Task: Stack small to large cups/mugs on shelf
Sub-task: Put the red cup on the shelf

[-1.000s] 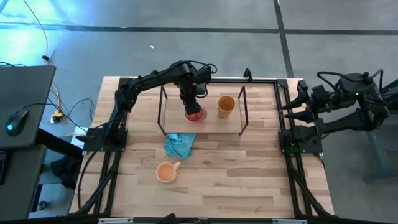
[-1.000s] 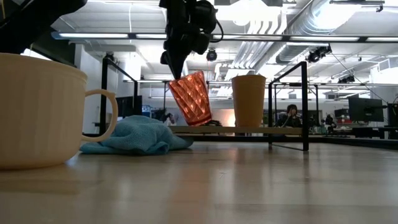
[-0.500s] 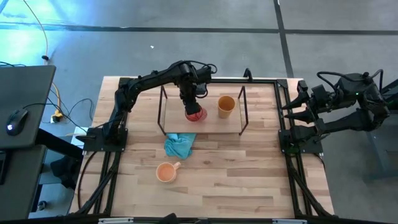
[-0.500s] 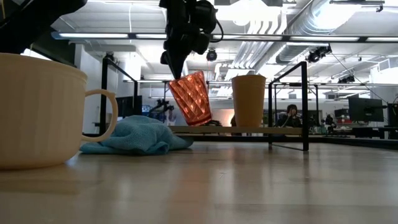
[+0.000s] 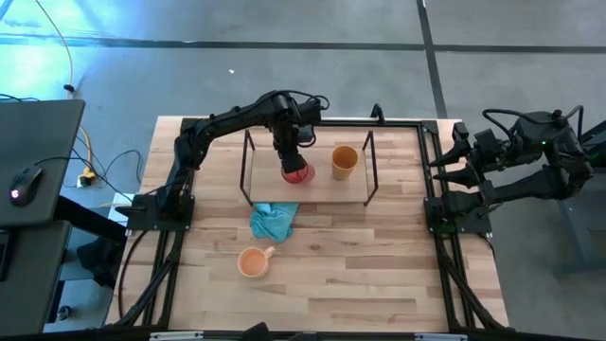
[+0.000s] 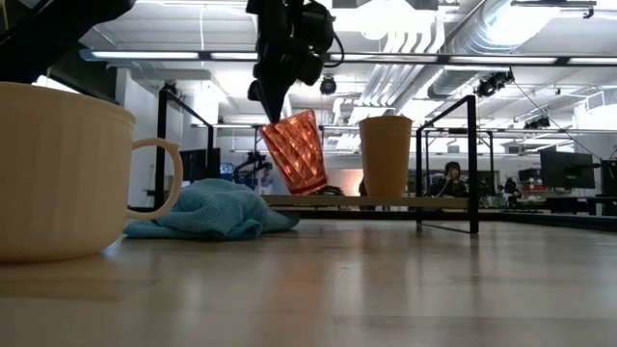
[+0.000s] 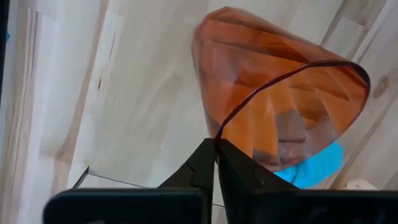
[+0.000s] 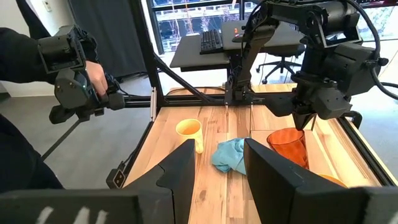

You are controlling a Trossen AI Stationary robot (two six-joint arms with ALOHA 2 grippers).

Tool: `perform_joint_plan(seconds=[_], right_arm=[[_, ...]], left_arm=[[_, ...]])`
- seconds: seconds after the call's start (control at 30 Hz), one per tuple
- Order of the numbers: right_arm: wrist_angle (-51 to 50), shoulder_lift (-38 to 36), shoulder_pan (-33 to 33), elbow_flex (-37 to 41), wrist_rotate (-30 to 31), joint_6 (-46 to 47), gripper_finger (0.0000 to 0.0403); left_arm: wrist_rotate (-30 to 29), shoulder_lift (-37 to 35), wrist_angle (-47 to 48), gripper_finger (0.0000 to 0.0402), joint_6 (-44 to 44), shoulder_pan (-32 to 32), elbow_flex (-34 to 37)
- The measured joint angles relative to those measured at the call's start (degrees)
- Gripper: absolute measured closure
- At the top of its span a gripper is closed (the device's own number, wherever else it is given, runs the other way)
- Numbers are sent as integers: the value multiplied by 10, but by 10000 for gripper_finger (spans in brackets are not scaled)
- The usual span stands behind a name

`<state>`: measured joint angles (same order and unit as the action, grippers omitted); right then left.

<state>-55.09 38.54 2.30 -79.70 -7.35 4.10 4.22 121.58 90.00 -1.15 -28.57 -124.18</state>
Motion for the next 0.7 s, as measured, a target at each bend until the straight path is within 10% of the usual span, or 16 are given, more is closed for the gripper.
perform_joint_plan(seconds=[0.7], right_arm=[[0,0,0,0,2,-7,273]], left_arm=[[12,-1,0,329,-5,-4,0]])
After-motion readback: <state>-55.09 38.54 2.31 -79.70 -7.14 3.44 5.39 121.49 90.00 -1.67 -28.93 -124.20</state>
